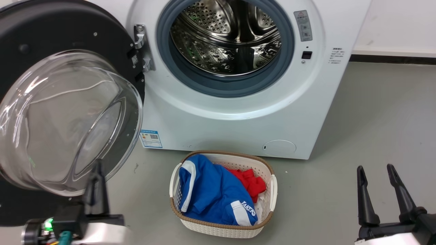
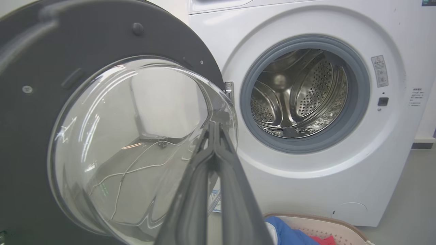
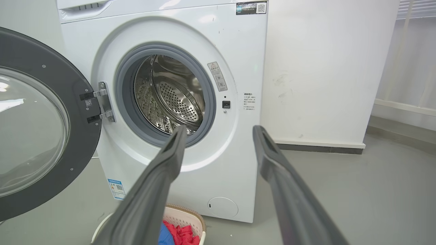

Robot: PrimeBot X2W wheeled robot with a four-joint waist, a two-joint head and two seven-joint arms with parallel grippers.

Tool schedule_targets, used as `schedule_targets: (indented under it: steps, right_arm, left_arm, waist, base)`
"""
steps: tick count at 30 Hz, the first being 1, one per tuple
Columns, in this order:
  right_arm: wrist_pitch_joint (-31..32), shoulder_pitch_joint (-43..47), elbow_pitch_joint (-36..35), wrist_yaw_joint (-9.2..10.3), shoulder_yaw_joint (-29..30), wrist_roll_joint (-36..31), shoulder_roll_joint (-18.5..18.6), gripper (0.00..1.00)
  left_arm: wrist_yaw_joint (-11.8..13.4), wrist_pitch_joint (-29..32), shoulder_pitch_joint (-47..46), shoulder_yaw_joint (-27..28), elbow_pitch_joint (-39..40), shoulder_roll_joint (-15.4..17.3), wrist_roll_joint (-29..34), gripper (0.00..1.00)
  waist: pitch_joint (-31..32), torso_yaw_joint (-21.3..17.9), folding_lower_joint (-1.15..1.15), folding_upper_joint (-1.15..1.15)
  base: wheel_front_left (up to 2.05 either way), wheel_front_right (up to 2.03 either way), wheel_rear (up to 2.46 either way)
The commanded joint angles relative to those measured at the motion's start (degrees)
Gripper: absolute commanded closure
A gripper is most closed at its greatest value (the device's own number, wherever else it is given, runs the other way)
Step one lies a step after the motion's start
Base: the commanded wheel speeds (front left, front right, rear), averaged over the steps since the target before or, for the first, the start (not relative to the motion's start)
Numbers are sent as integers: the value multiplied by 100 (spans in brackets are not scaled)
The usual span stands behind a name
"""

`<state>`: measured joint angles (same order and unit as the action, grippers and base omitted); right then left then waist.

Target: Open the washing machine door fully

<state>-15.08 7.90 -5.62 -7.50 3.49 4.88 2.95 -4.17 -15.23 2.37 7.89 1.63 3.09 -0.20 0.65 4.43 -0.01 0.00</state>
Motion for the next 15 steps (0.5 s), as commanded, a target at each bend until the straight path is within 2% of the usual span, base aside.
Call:
schedule_targets:
  steps: [1, 6, 12, 13, 14, 15]
  right_arm:
    - [-12, 87, -17, 1, -13, 33, -13, 0]
    - [-12, 195, 35, 1, -38, 127, -13, 0]
    - [-12, 274, 96, 1, -17, 222, -12, 0]
    - [-12, 290, 105, 1, -11, 229, -12, 0]
    - [-12, 298, 112, 1, -13, 232, -12, 0]
    - [-12, 298, 120, 1, -11, 243, -13, 0]
  left_arm:
    - [-15, 15, 76, -137, -63, -10, -39, 100]
    - [50, 15, 112, -571, -281, -18, -166, 100]
    - [158, 15, 202, -774, -476, -17, -310, 100]
    - [172, 15, 223, -798, -498, -19, -348, 96]
    - [193, 15, 229, -821, -515, -21, -373, 66]
    - [205, 15, 235, -838, -538, -21, -401, 16]
  waist:
    - [25, -67, 1, 0]
    - [50, -206, 1, 0]
    - [69, -325, 1, 0]
    - [76, -338, 1, 0]
    - [82, -345, 1, 0]
    - [88, -351, 1, 0]
  base:
    - [0, 0, 0]
    - [0, 0, 0]
    - [0, 0, 0]
    - [0, 0, 0]
    - [0, 0, 0]
    - [0, 0, 0]
